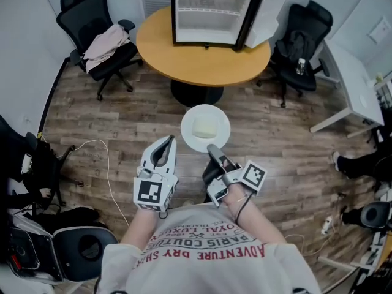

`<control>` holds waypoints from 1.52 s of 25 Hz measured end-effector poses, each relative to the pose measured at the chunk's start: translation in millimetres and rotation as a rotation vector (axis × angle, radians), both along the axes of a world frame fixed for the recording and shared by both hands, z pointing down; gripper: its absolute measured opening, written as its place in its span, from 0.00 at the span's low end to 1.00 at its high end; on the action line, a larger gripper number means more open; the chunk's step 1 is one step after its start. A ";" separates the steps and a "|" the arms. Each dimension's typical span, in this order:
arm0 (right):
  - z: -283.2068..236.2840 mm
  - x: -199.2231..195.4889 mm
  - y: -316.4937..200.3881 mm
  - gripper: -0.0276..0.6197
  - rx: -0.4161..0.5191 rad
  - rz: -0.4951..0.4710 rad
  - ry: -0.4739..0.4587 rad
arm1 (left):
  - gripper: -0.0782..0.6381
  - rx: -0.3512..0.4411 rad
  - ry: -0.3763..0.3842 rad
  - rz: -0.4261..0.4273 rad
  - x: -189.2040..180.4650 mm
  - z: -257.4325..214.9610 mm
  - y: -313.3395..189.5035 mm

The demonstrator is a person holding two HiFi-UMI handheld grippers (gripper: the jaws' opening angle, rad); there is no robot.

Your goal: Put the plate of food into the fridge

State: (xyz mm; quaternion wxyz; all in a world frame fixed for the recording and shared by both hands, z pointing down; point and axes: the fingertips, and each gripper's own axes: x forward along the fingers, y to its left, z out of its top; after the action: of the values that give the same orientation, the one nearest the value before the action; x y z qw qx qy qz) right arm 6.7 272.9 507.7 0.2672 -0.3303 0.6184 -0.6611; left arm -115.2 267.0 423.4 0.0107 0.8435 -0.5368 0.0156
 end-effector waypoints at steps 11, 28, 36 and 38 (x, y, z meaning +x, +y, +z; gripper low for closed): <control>-0.1 31.0 -118.4 0.10 0.014 -0.120 -0.031 | 0.15 -0.013 0.008 -0.133 32.7 2.3 -106.2; -13.4 93.2 -298.7 0.10 0.046 -0.218 0.007 | 0.15 -0.029 0.025 -0.215 103.9 2.6 -274.3; -1.2 67.5 -364.3 0.10 0.018 -0.169 0.012 | 0.15 -0.036 0.027 -0.161 79.5 9.0 -349.7; -2.5 55.4 -386.4 0.10 0.023 -0.148 0.016 | 0.15 -0.026 0.030 -0.142 67.2 5.8 -374.8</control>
State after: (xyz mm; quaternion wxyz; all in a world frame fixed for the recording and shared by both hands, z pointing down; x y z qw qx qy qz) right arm 62.1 -113.5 505.1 0.2164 -0.2857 0.6507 -0.6694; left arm -48.0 -107.9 429.3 0.0307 0.8034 -0.5946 0.0091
